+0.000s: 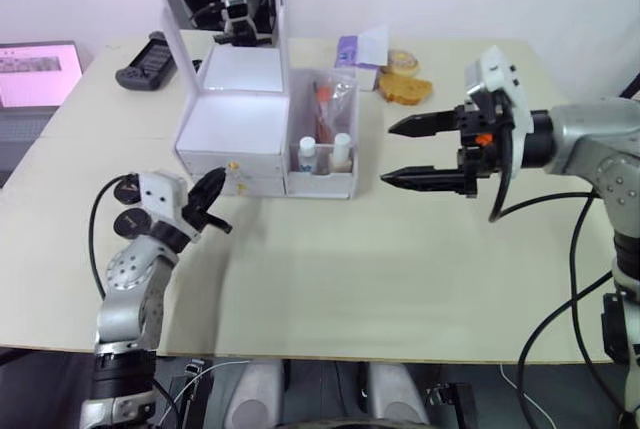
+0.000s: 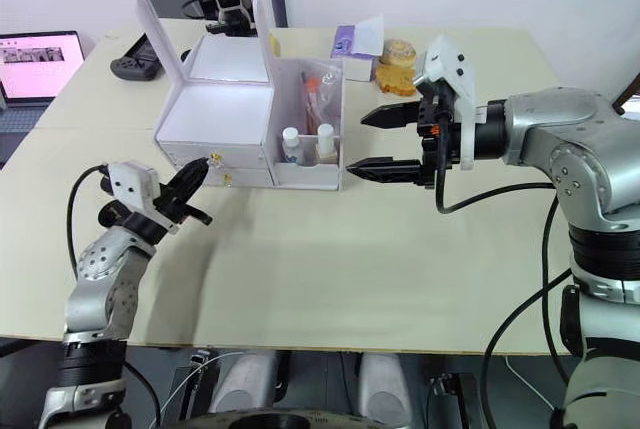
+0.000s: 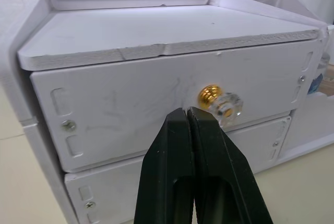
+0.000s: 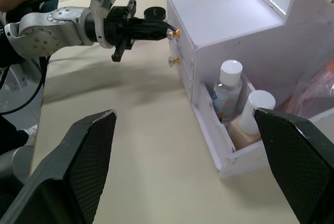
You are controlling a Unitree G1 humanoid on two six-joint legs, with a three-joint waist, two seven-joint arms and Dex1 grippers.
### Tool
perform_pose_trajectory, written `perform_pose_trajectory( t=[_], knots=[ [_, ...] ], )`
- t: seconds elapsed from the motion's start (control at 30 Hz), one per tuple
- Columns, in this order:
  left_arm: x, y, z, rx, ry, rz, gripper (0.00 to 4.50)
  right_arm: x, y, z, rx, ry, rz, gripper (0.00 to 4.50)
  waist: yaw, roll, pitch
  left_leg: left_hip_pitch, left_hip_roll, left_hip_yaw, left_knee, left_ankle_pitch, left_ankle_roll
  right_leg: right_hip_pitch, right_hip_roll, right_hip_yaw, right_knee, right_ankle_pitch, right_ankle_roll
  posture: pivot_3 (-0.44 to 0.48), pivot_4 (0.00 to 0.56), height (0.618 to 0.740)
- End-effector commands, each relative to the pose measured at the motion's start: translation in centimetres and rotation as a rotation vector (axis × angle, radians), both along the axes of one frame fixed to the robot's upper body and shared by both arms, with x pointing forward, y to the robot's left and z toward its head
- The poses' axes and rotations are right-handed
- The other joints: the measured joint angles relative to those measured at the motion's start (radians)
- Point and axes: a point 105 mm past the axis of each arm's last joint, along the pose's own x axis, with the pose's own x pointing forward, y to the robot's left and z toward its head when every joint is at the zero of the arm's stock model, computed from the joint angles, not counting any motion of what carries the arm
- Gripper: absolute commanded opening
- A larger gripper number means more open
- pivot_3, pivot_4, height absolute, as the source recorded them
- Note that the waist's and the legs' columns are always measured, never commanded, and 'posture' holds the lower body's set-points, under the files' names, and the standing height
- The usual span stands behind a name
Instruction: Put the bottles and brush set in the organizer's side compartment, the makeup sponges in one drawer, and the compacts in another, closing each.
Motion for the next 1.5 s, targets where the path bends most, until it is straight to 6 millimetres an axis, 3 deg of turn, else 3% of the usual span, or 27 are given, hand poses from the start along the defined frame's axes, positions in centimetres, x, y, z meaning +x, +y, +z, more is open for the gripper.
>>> perform_pose_trajectory(
  t=[0.03, 0.17, 0.33, 0.43, 0.53, 0.7, 0.77, 1.0, 1.2, 1.37, 1.5],
  knots=[
    [0.5, 0.0, 1.1, 0.012, -0.046, 0.001, 0.09, -0.6, -0.4, 1.6, 0.015, -0.074, -0.006, 4.5, 0.001, 0.0, 0.0, 0.0, 0.0, 0.0, 0.0, 0.0, 0.0, 0.0, 0.0, 0.0, 0.0, 0.0, 0.0, 0.0, 0.15, 0.74],
    [0.0, 1.1, 1.5, 0.01, -0.052, 0.017, 0.09, -0.8, -0.9, 1.2, 0.063, -0.076, -0.007, 4.5, -0.002, 0.0, 0.0, 0.0, 0.0, 0.0, 0.0, 0.0, 0.0, 0.0, 0.0, 0.0, 0.0, 0.0, 0.0, 0.0, 0.15, 0.74],
    [-1.7, 1.3, 2.0, -0.008, -0.03, -0.031, 0.09, 0.7, -2.9, -1.7, 0.072, -0.104, -0.145, 4.5, -0.009, 0.0, 0.0, 0.0, 0.0, 0.0, -0.001, 0.0, 0.0, 0.0, 0.0, 0.0, 0.0, 0.0, 0.001, 0.0, 0.15, 0.74],
    [-3.1, 2.6, 2.0, 0.02, 0.003, -0.033, 0.09, 1.5, -4.9, -3.3, 0.099, -0.109, -0.258, 4.5, -0.013, 0.0, 0.0, 0.0, 0.0, 0.0, -0.002, 0.0, 0.0, -0.001, 0.0, 0.0, 0.0, 0.0, 0.001, 0.0, 0.15, 0.74],
    [-4.4, 5.4, 2.3, 0.037, 0.028, 0.011, 0.97, 1.8, -7.6, -5.2, 0.159, -0.026, -0.349, 4.5, -0.02, 0.0, 0.0, 0.0, 0.0, 0.0, -0.003, 0.0, 0.0, -0.001, 0.0, 0.0, 0.0, 0.0, 0.001, 0.0, 0.15, 0.74],
    [-6.1, 9.7, 2.5, 0.107, 0.071, 0.065, 3.63, 1.7, -10.7, -7.2, 0.178, -0.053, -0.446, 4.5, -0.026, 0.0, 0.0, 0.001, 0.0, 0.0, -0.003, 0.0, 0.0, -0.001, 0.0, 0.0, 0.0, -0.002, -0.003, 0.0, 0.15, 0.74],
    [-6.9, 11.8, 2.5, 0.143, 0.1, 0.091, 4.33, 1.9, -12.2, -8.3, 0.183, -0.088, -0.507, 4.5, -0.028, 0.0, 0.0, 0.001, 0.0, 0.0, -0.003, 0.0, 0.0, -0.001, 0.0, 0.0, 0.0, -0.002, -0.003, 0.0, 0.15, 0.74],
    [-8.3, 16.3, 2.6, 0.18, 0.129, 0.184, 4.43, 1.6, -16.7, -11.2, 0.19, -0.149, -0.683, 4.5, -0.028, 0.0, 0.0, 0.001, 0.001, 0.001, -0.003, 0.0, 0.0, 0.0, 0.0, 0.001, 0.0, -0.002, -0.003, 0.0, 0.15, 0.74],
    [-9.1, 17.3, 2.5, 0.168, 0.13, 0.205, 4.43, 1.0, -18.3, -12.1, 0.185, -0.182, -0.744, 4.5, -0.031, 0.0, 0.0, 0.001, 0.001, 0.001, -0.003, 0.0, 0.0, 0.0, 0.0, 0.001, -0.001, -0.002, -0.003, 0.0, 0.15, 0.74],
    [-9.5, 16.7, 2.2, 0.156, 0.127, 0.208, 4.43, 1.6, -16.2, -10.7, 0.238, -0.195, -0.688, 4.5, -0.036, 0.0, 0.0, 0.002, 0.001, 0.001, -0.003, 0.0, 0.0, 0.0, 0.0, 0.001, 0.0, -0.002, -0.003, 0.0, 0.15, 0.74],
    [-10.0, 14.0, 1.9, 0.137, 0.115, 0.182, 4.43, 1.5, -12.3, -9.4, 0.288, -0.151, -0.589, 4.5, -0.031, 0.0, 0.0, 0.002, 0.001, 0.001, -0.003, 0.0, 0.0, 0.0, 0.0, 0.002, 0.0, -0.002, -0.003, 0.0, 0.15, 0.74]
  ],
)
